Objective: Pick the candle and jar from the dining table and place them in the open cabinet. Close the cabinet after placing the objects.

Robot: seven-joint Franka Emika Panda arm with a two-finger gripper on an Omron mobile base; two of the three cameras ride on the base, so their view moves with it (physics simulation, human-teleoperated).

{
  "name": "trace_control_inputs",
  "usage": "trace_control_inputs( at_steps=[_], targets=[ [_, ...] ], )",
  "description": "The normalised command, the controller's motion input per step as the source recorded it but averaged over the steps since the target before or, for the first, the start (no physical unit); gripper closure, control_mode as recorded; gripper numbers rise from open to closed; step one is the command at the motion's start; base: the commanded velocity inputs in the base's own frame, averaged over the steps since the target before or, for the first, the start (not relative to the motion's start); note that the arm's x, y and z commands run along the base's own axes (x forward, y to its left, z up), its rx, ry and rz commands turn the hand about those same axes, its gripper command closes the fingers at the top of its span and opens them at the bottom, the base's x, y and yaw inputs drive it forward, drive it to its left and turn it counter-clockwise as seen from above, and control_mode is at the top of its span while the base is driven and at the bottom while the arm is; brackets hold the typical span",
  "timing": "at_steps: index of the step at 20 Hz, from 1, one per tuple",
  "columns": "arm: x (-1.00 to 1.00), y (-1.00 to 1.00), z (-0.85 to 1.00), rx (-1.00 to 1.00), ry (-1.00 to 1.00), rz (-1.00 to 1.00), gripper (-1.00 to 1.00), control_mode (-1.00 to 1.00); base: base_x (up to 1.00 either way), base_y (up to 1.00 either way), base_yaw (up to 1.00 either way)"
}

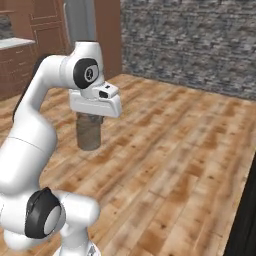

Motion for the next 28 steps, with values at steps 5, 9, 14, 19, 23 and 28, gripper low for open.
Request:
trace_control_inputs(
  at_steps=[5,9,14,19,23,28],
  targets=[
    [0.00,0.00,0.00,0.00,0.00,0.00,1.00,1.00,1.00,-0.12,0.59],
    [0.00,0.00,0.00,0.00,0.00,0.00,1.00,1.00,1.00,-0.12,0.57],
    [0.00,0.00,0.00,0.00,0.00,0.00,1.00,1.00,1.00,-0.13,0.56],
    [0.00,0.00,0.00,0.00,0.00,0.00,1.00,1.00,1.00,-0.23,0.53],
    [0.00,0.00,0.00,0.00,0.00,0.00,1.00,1.00,1.00,-0.31,0.51],
    [0.00,0.00,0.00,0.00,0.00,0.00,1.00,1.00,1.00,-0.37,0.49]
  ],
)
